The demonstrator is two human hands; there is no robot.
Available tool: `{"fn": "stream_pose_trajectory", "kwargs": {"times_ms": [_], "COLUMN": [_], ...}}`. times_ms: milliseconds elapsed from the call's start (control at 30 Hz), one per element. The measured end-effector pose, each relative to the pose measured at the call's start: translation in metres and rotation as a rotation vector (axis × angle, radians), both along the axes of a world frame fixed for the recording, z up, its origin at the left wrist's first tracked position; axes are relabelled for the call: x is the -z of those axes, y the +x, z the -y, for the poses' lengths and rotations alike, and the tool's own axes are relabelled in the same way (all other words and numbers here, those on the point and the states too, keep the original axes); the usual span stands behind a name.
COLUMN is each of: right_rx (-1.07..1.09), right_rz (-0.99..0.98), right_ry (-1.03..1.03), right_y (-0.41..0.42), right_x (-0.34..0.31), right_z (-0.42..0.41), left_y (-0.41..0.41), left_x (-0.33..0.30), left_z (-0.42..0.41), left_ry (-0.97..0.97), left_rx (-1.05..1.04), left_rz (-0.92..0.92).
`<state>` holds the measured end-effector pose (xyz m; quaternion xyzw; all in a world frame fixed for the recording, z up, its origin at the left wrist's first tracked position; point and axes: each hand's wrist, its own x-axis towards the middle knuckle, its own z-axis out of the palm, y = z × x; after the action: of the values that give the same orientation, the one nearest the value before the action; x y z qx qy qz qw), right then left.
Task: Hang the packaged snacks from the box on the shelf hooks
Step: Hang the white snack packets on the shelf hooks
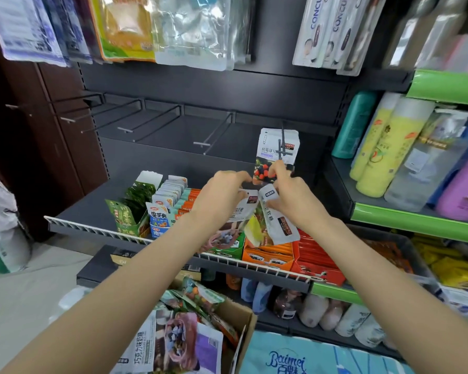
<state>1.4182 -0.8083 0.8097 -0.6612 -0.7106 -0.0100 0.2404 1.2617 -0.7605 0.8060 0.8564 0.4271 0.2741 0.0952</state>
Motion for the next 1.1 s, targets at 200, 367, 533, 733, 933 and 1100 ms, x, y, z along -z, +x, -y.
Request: {"fn": "stream_pose_trajectory", "kwargs": {"times_ms": [200,367,533,733,933,1100], "right_rx": [-0.067,0.006,0.047,0.166,0.175,0.218], "right_rz": [0.036,-0.16,-0.405,-0.645,-0.657,-0.656], "right_ry": [-0.002,0.033,0.067,0.29,0.292,0.316], "right_y": [-0.005,0.004,0.034,0.05,0.051,0.055], "right_x": [0.008,0.01,0.027,0.017,0.007,0.004], "right_z": [0.001,0.004,0.01,-0.01,-0.036,-0.055], "left_y": [0.011,0.017,0.012,0.01,0.011,0.01], "left_x": [0.002,0.008,0.007,0.003,-0.01,-0.019], "left_z": [-0.003,-0.012,-0.024,-0.034,-0.03,-0.038], "left_ry": [-0.04,-0.07,-0.094,-0.14,-0.067,0.007], "left_rx": [0.079,0.04,-0.066,-0.094,-0.045,-0.06], "left_rz": [0.01,0.114,0.238,0.118,0.064,0.096]}}
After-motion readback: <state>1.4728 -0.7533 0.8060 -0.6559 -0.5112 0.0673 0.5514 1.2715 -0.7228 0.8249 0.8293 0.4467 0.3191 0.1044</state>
